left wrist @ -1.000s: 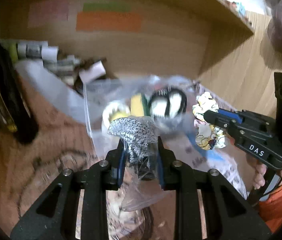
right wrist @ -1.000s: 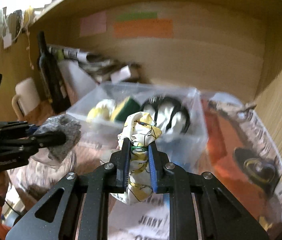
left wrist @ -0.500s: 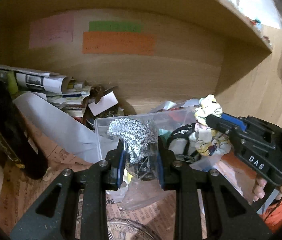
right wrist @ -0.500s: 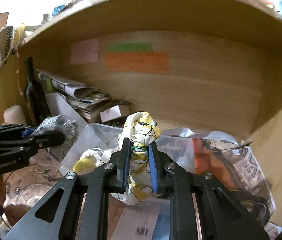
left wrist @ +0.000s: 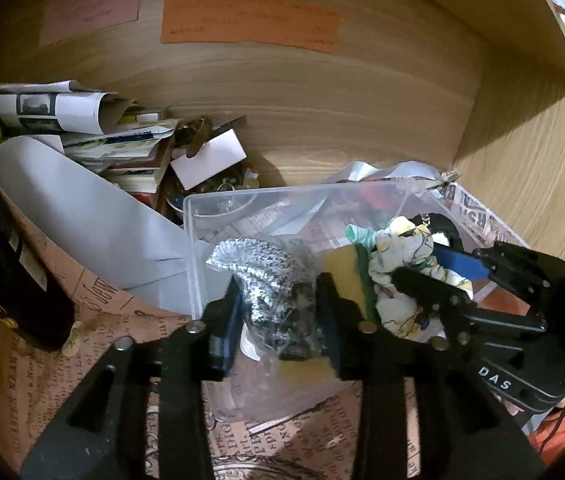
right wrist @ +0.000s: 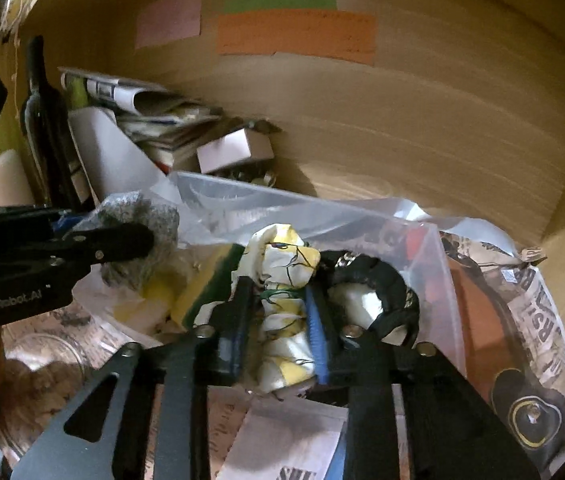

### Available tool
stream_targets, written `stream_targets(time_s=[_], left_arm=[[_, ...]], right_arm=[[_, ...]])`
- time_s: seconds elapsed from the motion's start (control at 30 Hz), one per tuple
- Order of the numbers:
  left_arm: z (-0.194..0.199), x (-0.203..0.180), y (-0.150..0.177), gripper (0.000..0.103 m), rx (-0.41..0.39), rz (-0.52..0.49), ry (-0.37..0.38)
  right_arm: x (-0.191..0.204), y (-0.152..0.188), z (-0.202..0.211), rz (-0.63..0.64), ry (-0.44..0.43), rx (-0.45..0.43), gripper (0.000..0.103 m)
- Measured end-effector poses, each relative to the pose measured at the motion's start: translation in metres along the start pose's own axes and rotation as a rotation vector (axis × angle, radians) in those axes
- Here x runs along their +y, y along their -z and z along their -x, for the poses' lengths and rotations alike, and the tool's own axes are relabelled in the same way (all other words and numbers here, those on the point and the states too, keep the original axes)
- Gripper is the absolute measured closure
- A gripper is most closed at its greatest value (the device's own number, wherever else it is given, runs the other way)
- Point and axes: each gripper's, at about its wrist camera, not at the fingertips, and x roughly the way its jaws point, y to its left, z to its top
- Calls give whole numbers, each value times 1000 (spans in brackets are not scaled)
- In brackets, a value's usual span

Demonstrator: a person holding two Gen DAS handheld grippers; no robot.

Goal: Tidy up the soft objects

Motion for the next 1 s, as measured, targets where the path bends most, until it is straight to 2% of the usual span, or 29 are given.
stream_targets(time_s=[0.07, 0.27, 0.47, 0.63, 0.83, 0.93, 1.0], left_arm=[[0, -1, 2, 46, -1, -5, -11], [11, -2, 4, 38, -15, -3, -3], [42, -3, 1, 35, -74, 9, 5], [79, -13, -2, 33, -166, -8, -7], [129, -27, -2, 22, -298, -30, 0], [147, -33, 0, 17, -343, -38, 4], [158, -37, 1, 12, -373, -44, -1]], right_arm=[[1, 1, -1, 8, 3, 10, 65], [1, 0, 7, 11, 7, -9, 43], [-2, -6, 34, 0, -2, -69, 41], [-5, -13, 70, -14, 7, -155, 38], [-8, -18, 116, -48, 19, -274, 29], [-8, -19, 137, -62, 25, -332, 21], [-8, -18, 148, -67, 31, -363, 19]])
